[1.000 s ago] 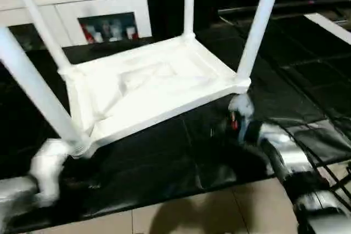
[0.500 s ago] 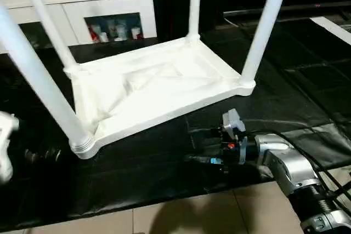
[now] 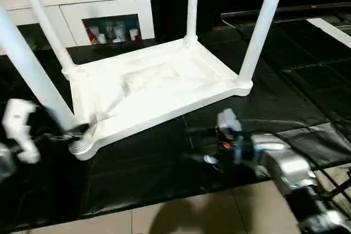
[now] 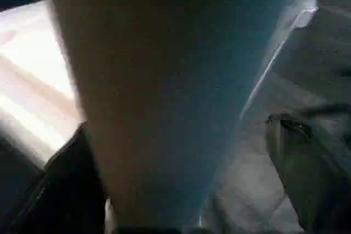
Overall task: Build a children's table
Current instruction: Rotate table base
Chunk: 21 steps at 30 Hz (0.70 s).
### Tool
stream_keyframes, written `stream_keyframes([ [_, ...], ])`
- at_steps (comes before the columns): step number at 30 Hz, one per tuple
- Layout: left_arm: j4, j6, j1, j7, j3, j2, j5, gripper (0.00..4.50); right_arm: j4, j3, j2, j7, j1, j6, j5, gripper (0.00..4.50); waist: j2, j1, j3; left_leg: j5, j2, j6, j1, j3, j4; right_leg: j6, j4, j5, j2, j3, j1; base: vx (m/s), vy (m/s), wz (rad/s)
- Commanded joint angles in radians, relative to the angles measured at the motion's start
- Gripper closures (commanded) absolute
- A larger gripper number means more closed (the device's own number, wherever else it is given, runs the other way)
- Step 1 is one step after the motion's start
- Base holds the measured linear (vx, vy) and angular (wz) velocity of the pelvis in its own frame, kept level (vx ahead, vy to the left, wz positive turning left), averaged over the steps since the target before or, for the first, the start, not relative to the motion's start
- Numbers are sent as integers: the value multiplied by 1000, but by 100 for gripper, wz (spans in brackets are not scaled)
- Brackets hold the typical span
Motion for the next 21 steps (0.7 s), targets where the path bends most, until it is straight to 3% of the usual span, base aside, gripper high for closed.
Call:
stream_keyframes([
  [1,-68,30,-3,-33,-54,-21,-42,9,31,-16,22,-105,-32,-3,-36,0,3,-2,-54,-245,-3,14,1,15,-84,-213,-72,-268,-36,41,46,0,0,0],
  [5,-169,86,8,-39,-116,-64,-102,9,90,-17,53,-231,-62,-1,-81,0,3,-1,-55,-226,-4,16,-3,17,-82,-221,-63,-213,-33,42,50,0,0,0],
  [6,-194,102,12,-40,-132,-73,-118,9,112,-18,62,-265,-72,-3,-95,0,4,-2,-54,-228,-4,10,-4,17,-84,-222,-64,-223,-34,41,50,0,0,0],
  [7,-214,115,19,-47,-148,-79,-131,9,128,-15,69,-285,-79,-3,-106,0,-3,-4,-53,-232,-5,12,-3,18,-84,-219,-67,-233,-33,41,50,0,0,0],
  [8,-221,119,22,-50,-153,-81,-135,9,133,-14,71,-292,-81,-4,-110,0,-1,-3,-54,-232,-6,10,-4,18,-82,-219,-63,-236,-35,42,51,0,0,0],
  [9,-267,144,40,-61,-190,-91,-156,9,173,-11,88,-339,-96,-9,-136,0,-8,-6,-52,-235,-6,12,-7,20,-83,-212,-68,-254,-34,42,52,0,0,0],
  [12,-353,186,56,-47,-250,-122,-186,9,245,7,106,-416,-123,-11,-184,0,-10,-13,-49,-240,-6,10,-7,20,-84,-197,-70,-302,-36,42,51,0,0,0],
  [15,-390,195,45,-23,-277,-162,-208,9,261,5,120,-433,-131,-8,-180,0,-13,-19,-49,-231,-7,11,-7,21,-84,-190,-71,-298,-33,44,52,0,0,0],
  [17,-435,226,29,0,-306,-198,-253,9,282,13,136,-436,-144,-27,-190,0,-17,-31,-49,-235,-7,9,-8,20,-84,-195,-70,-281,-32,43,54,0,0,0],
  [18,-442,234,20,11,-316,-213,-262,9,287,16,143,-435,-149,-35,-193,0,-23,-36,-49,-235,-7,10,-10,22,-83,-198,-70,-277,-31,43,54,0,0,0],
  [20,-448,242,2,31,-340,-245,-270,9,303,16,159,-439,-162,-49,-198,0,-20,-39,-49,-231,-7,12,-9,20,-82,-202,-68,-263,-30,42,55,0,0,0],
  [21,-448,242,2,31,-340,-245,-270,9,303,16,159,-439,-162,-49,-198,0,-24,-43,-48,-232,-8,13,-9,21,-81,-204,-69,-262,-30,42,55,0,0,0],
])
